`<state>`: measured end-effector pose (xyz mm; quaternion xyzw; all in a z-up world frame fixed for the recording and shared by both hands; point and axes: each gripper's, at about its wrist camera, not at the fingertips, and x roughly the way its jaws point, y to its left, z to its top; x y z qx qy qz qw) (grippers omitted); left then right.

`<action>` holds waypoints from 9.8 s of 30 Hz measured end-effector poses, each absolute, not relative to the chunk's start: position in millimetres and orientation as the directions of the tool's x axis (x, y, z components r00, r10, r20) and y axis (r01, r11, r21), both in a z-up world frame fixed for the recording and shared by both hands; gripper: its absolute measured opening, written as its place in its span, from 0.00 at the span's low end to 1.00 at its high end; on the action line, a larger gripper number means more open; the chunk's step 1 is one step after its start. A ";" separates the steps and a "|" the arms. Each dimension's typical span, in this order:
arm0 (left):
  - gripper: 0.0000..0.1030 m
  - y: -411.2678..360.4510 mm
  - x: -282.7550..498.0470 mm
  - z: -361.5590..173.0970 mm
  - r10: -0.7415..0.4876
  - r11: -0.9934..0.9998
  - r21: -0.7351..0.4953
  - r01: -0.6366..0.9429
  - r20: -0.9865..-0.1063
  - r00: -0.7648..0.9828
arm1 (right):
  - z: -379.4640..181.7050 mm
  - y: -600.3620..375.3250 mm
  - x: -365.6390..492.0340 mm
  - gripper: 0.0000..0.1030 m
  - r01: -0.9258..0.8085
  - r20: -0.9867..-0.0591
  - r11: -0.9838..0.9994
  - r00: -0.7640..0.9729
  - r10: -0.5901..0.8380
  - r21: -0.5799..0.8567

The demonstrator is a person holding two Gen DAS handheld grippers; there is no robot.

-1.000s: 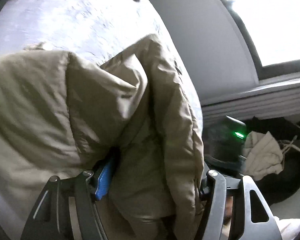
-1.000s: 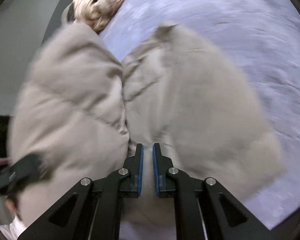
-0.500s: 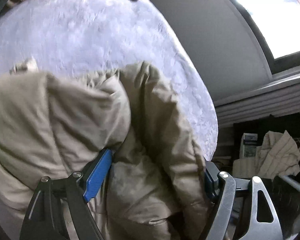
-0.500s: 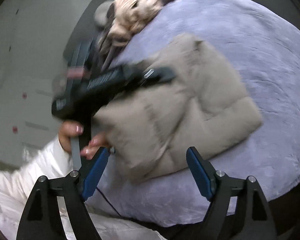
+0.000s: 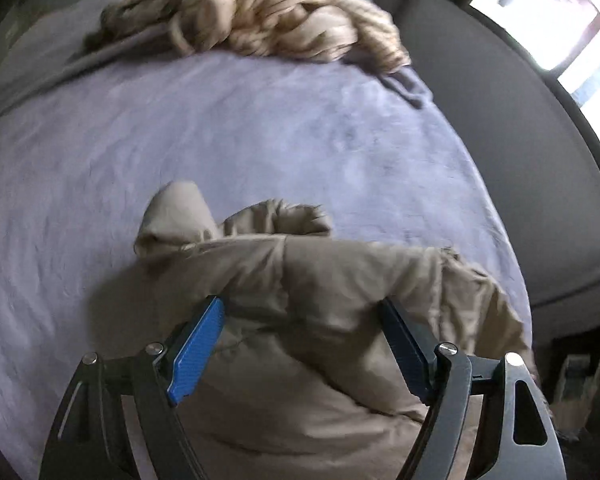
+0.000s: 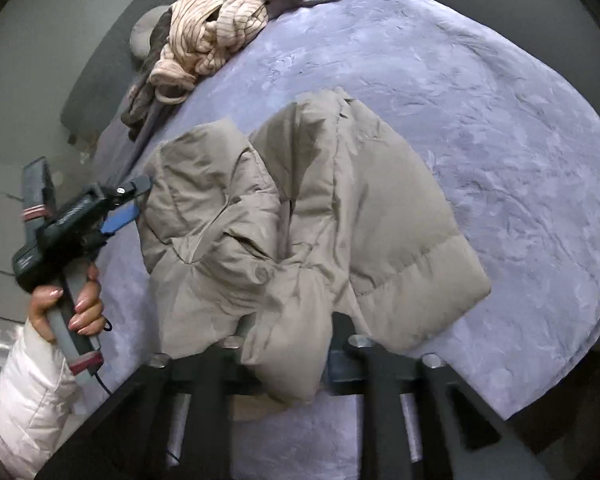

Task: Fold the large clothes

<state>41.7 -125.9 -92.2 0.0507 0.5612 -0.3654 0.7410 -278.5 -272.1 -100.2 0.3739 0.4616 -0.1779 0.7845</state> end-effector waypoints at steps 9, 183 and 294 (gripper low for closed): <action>0.78 -205.9 6.2 -118.7 -0.464 0.686 -0.267 0.677 -0.877 0.124 | -113.9 -299.6 -282.7 0.13 0.674 -0.903 0.700 0.419 -0.097 0.237; 0.70 -137.5 21.9 -157.3 -0.631 0.666 -0.647 0.371 -0.754 -0.182 | -191.7 -400.9 -170.9 0.47 0.480 -0.757 0.587 0.375 0.535 0.652; 1.00 -3.1 27.9 -1.7 -0.180 0.948 -0.041 0.317 -0.888 0.423 | -22.4 -258.2 -95.2 0.52 0.305 -0.908 0.936 0.418 0.036 0.177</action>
